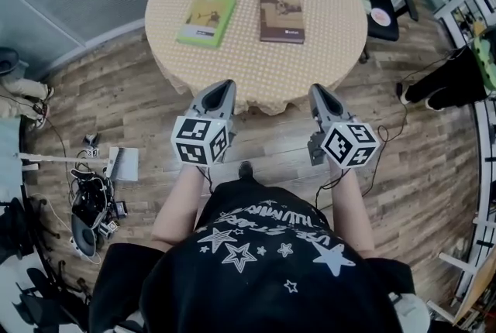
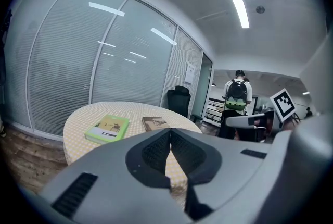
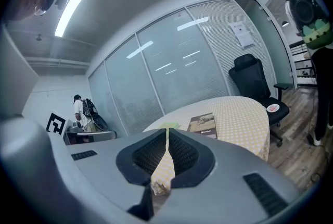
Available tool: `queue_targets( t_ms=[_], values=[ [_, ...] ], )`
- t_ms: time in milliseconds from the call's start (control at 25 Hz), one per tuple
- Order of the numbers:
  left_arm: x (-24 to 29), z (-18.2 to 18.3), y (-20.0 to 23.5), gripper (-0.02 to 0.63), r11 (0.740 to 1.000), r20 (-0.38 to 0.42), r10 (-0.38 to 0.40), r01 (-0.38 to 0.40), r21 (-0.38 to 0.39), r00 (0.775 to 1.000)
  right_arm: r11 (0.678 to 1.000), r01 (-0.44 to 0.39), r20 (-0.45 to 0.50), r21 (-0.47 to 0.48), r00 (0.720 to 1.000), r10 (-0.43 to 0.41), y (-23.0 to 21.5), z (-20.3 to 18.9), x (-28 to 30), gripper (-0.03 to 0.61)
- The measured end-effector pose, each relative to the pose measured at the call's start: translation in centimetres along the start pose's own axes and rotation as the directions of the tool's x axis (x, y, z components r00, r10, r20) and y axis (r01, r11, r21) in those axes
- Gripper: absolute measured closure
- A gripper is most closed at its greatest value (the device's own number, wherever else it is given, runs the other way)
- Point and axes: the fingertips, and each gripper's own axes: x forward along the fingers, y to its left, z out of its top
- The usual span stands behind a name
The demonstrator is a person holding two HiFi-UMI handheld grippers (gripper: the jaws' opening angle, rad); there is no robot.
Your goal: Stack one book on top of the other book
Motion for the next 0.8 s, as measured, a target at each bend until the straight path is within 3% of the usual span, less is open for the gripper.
queue_targets(
  t_ms=[360, 640, 800],
  values=[
    [3.1, 0.9, 3.6, 0.604, 0.999, -0.014, -0.053, 0.053, 0.001, 0.998, 0.998, 0.051, 0.023, 0.020, 0.998, -0.052, -0.2, 0.8, 3.9, 0.548],
    [4.7, -0.1, 3.7, 0.604, 0.996, -0.041, -0.084, 0.083, -0.027, 0.996, 0.992, 0.112, -0.008, 0.051, 0.994, -0.112, -2.2, -0.1, 3.6, 0.548],
    [5.3, -0.3, 3.8, 0.604, 0.997, -0.043, -0.070, 0.069, -0.035, 0.997, 0.993, 0.105, -0.014, 0.061, 0.994, -0.104, -3.3, 0.2, 4.5, 0.548]
  ],
)
